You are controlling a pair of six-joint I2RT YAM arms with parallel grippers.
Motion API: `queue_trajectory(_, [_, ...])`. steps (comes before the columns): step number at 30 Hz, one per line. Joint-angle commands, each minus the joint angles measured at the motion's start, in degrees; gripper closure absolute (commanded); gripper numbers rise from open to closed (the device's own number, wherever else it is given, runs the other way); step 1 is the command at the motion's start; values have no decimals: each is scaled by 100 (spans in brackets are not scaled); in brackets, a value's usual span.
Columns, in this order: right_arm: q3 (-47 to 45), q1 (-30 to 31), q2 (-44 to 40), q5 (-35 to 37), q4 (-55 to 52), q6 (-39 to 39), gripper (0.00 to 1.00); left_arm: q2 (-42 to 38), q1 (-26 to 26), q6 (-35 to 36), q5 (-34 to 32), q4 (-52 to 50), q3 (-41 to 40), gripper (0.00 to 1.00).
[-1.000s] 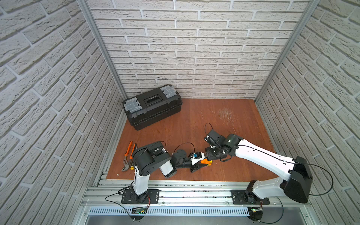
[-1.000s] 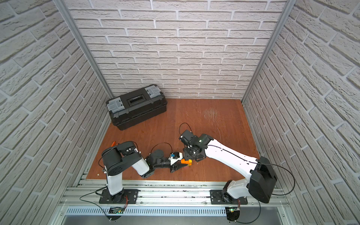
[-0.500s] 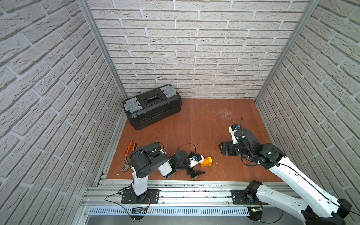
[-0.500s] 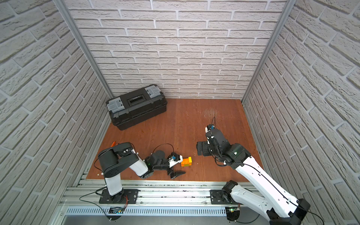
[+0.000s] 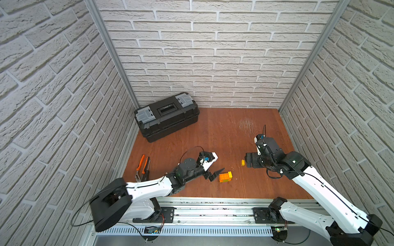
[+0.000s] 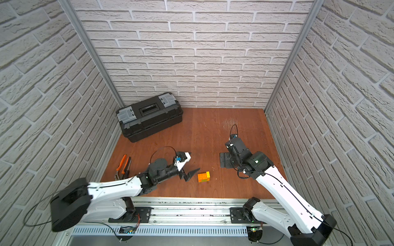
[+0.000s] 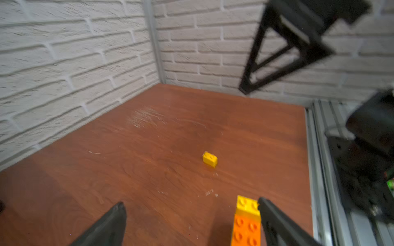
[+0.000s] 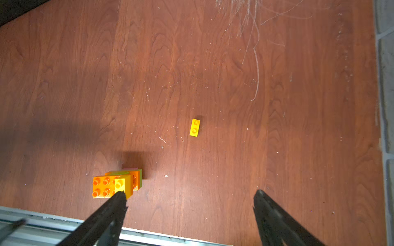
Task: Assemble a carrot with lego
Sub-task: Pick up the lego brick from the center of the board.
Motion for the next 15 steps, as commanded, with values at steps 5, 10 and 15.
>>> queue_trajectory(5, [489, -399, -328, 883, -880, 635, 9, 492, 994, -1739, -735, -5296, 3281, 2])
queue_trajectory(10, [1087, -518, -465, 1829, -1678, 676, 7, 2001, 836, -2885, -320, -6712, 5181, 19])
queue_trajectory(15, [1587, -653, -1095, 2161, -1987, 802, 17, 3397, 91, -3739, -389, -7397, 6639, 24])
